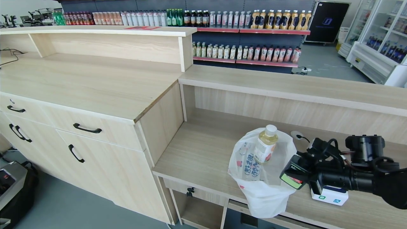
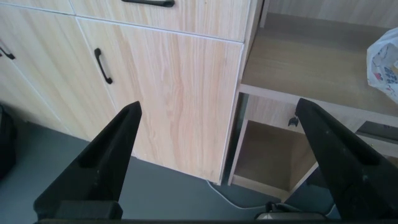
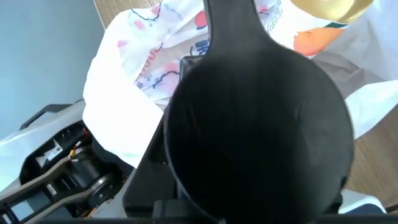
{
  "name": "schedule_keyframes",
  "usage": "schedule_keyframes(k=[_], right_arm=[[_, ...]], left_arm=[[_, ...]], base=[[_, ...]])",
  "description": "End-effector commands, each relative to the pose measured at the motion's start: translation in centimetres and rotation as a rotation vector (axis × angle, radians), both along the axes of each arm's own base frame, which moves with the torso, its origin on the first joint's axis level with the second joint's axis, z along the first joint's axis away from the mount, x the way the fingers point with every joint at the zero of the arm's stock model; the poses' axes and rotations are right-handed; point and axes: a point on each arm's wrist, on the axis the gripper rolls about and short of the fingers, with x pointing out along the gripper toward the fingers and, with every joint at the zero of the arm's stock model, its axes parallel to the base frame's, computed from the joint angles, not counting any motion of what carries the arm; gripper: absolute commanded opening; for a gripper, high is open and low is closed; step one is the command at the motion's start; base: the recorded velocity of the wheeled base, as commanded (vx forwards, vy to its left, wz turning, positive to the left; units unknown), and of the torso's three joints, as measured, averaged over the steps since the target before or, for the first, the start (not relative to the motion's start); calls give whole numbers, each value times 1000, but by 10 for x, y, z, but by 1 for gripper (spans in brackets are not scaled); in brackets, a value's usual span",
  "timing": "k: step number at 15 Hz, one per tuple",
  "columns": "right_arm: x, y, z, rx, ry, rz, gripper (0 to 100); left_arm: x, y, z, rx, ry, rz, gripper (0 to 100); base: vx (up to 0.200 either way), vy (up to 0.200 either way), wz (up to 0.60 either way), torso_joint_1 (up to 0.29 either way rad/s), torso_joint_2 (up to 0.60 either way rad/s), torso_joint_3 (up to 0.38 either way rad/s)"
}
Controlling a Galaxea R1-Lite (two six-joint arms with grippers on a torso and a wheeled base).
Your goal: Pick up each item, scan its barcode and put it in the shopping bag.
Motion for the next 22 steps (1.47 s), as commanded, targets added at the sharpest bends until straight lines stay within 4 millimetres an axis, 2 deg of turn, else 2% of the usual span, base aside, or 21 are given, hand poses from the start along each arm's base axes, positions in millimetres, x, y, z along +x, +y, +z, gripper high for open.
schedule_keyframes(k=[1, 6, 11, 15, 22], right_arm=[[13, 9, -27, 0, 57, 31, 0], [34, 28, -46, 5, 30, 83, 0], [52, 34, -62, 5, 40, 96, 0], [54, 34, -72, 3, 64, 93, 0], [56, 34, -77, 3, 78, 93, 0]], left_arm=[[0, 0, 0, 1, 0, 1, 100], [0, 0, 0, -1, 0, 0, 100], [0, 0, 0, -1, 0, 1, 100], [0, 0, 0, 1, 0, 1, 100], [0, 0, 0, -1, 0, 0, 100]], base=[[0, 0, 0, 0, 0, 0], [0, 0, 0, 0, 0, 0], [0, 0, 0, 0, 0, 0], [0, 0, 0, 0, 0, 0], [0, 0, 0, 0, 0, 0]])
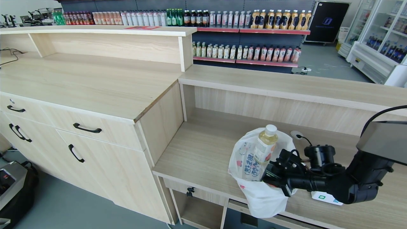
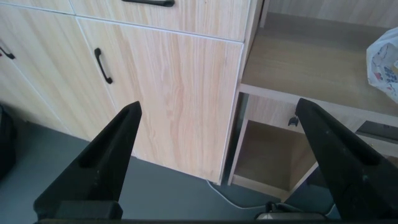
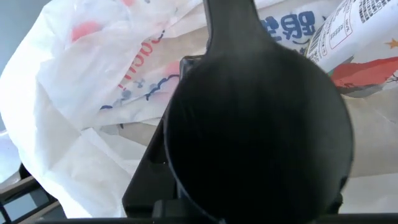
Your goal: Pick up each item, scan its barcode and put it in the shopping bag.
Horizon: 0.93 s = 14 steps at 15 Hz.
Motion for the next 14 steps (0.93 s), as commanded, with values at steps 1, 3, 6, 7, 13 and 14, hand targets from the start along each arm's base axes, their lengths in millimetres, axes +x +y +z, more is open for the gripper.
schedule_keyframes(k=[1, 3, 6, 7, 13, 14], right_arm=[[1, 0, -4, 0, 4, 1, 0], [1, -1, -2, 8, -1, -8, 100], [1, 1, 23, 71, -14, -48, 100], [0, 1, 36, 95, -31, -61, 100], [-38, -10, 132, 134, -157, -98, 100], [-58, -17, 154, 127, -203, -108, 100]], left_arm=[[0, 0, 0, 1, -1, 0, 100], [0, 0, 0, -1, -1, 1, 100], [0, 0, 0, 1, -1, 1, 100], [0, 0, 0, 1, -1, 1, 100], [0, 0, 0, -1, -1, 0, 100], [0, 0, 0, -1, -1, 1, 100]], base=[[0, 0, 0, 0, 0, 0], [0, 0, 0, 0, 0, 0], [0, 0, 0, 0, 0, 0], [0, 0, 0, 0, 0, 0], [0, 0, 0, 0, 0, 0], [0, 0, 0, 0, 0, 0]])
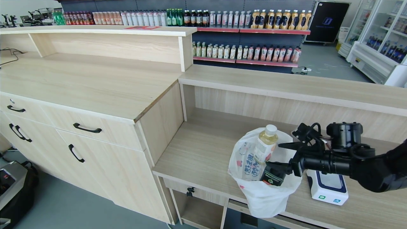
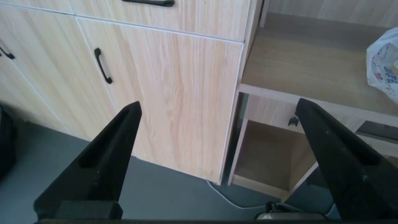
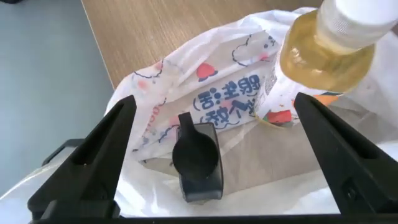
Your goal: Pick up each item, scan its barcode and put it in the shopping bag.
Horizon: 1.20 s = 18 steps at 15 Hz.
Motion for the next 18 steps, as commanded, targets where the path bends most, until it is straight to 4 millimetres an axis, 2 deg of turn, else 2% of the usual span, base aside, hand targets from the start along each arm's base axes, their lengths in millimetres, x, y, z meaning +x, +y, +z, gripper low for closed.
schedule_keyframes(k=[1, 2, 3, 4, 7, 9, 12, 13, 14, 16, 18], right_arm=[[-46, -14, 67, -7, -154, -29, 100], [-68, -24, 84, -19, -209, -59, 100], [-68, -24, 84, -19, -209, -59, 100], [-110, -40, 110, -61, -342, -181, 100], [-156, -41, 142, 0, -389, -388, 100], [-178, -42, 152, -17, -370, -512, 100], [-185, -50, 153, 44, -365, -727, 100], [-192, -56, 148, 69, -367, -809, 100], [-210, -60, 124, 58, -334, -897, 100], [-240, -56, 87, 46, -309, -943, 100], [-265, -52, 58, 64, -311, -973, 100]], left_arm=[[0, 0, 0, 0, -1, 0, 100], [0, 0, 0, 0, -1, 2, 100], [0, 0, 0, 0, -1, 2, 100], [0, 0, 0, 1, -1, 2, 100], [0, 0, 0, 1, -1, 0, 100], [0, 0, 0, 0, -1, 2, 100], [0, 0, 0, 0, -1, 0, 100], [0, 0, 0, 1, -1, 0, 100], [0, 0, 0, 0, -1, 2, 100], [0, 0, 0, 0, -1, 2, 100], [0, 0, 0, 0, -1, 2, 100]], base=[[0, 0, 0, 0, 0, 0], [0, 0, 0, 0, 0, 0], [0, 0, 0, 0, 0, 0], [0, 0, 0, 0, 0, 0], [0, 0, -600, -6, -1, 6], [0, 0, -600, 5, 10, -2], [0, 0, -200, 1, -1, 1], [0, 0, 0, 0, 0, 0], [0, 0, 0, 0, 0, 0], [0, 0, 0, 0, 0, 0], [0, 0, 0, 0, 0, 0]])
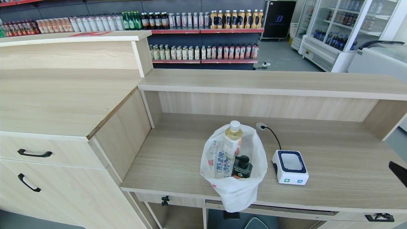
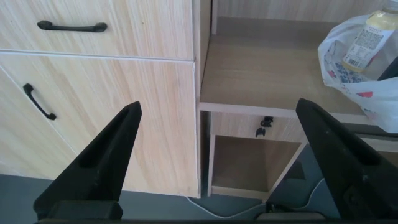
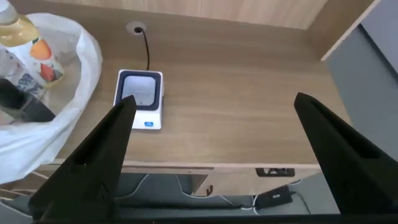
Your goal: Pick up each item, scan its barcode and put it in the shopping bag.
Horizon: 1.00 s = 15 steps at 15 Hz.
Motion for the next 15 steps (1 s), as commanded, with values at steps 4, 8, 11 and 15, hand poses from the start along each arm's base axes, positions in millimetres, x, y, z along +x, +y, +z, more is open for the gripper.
schedule_keyframes(k=[4, 8, 11, 15], right_arm=[[-74, 13, -74, 86, -98, -8, 100], [-96, 14, -97, 129, -94, 44, 100], [-103, 13, -98, 157, -177, 108, 100], [-105, 13, -105, 188, -148, 105, 100]], left_arm=[[0, 0, 0, 0, 0, 1, 100], [0, 0, 0, 0, 0, 1, 100], [0, 0, 0, 0, 0, -1, 100], [0, 0, 0, 1, 0, 1, 100]], base=[[0, 0, 0, 0, 0, 0], [0, 0, 0, 0, 0, 0], [0, 0, 0, 0, 0, 0], [0, 0, 0, 0, 0, 0]])
